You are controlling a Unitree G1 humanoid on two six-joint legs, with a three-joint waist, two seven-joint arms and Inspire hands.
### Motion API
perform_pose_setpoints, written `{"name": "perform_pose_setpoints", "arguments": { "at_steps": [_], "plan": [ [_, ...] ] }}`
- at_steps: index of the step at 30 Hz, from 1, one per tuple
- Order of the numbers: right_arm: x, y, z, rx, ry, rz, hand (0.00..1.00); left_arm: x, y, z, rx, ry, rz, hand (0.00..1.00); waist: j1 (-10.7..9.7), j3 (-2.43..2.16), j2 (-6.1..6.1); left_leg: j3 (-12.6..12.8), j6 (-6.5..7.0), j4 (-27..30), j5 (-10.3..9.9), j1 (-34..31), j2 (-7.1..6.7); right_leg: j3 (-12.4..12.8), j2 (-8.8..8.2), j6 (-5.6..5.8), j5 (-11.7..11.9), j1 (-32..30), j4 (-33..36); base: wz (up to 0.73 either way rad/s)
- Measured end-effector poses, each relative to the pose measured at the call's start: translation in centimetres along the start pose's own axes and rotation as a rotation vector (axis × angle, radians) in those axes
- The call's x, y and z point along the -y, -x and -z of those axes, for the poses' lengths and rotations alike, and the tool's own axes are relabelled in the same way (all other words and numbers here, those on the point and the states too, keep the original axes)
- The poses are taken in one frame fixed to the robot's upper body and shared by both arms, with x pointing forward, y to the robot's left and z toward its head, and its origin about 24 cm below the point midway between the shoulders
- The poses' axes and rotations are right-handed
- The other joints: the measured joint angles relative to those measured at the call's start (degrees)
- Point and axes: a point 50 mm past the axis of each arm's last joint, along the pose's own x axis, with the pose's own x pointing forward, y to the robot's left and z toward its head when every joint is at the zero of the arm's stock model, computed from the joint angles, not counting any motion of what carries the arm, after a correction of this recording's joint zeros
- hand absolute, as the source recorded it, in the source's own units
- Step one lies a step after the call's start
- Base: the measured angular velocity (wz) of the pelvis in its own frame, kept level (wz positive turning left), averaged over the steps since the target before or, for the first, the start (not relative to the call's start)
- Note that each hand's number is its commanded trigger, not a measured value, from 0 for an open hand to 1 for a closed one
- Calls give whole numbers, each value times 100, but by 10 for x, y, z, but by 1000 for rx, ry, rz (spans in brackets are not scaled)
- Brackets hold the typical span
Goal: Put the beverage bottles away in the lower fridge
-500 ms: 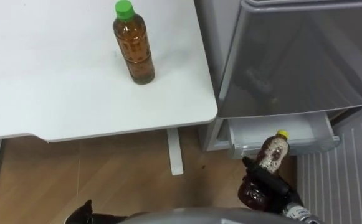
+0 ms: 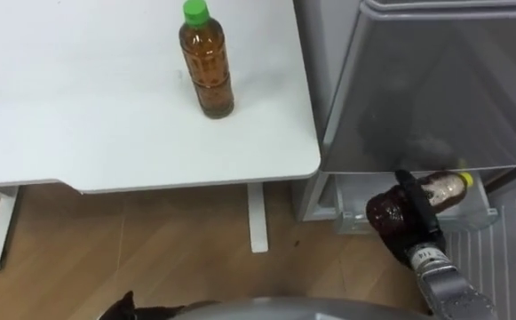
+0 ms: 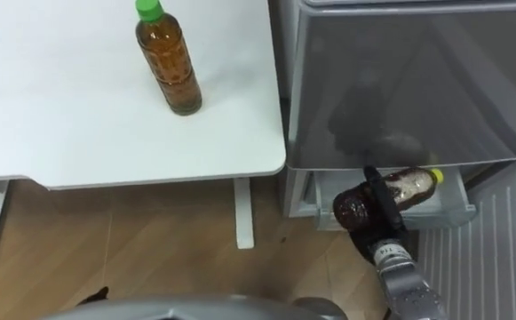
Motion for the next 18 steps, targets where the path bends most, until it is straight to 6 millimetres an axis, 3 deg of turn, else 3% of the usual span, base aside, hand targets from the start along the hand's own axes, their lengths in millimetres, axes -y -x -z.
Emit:
{"name": "perform_pose_setpoints", "arguments": {
  "at_steps": [7, 14, 18],
  "plan": [
    [-1, -2, -3, 15, -52, 35, 100, -3, 2, 8, -25, 8, -10, 0, 8, 29, 16, -114, 7, 117, -7, -16, -13, -135, -27, 1, -2, 112, -1, 12],
    [2, -3, -9, 33, -115, 79, 100, -12, 9, 38, -149, -59, -29, 0, -1, 29, 17, -327, 48, 263, -6, -58, -90, -265, -113, 47, -60, 191, 92, 16],
    [6, -3, -16, 55, -125, 114, 100, -14, 11, 44, -177, -70, -33, 0, -18, 28, 15, -484, 95, 362, 5, -117, -118, -411, -188, 88, -102, 221, 124, 24]
  ]
}}
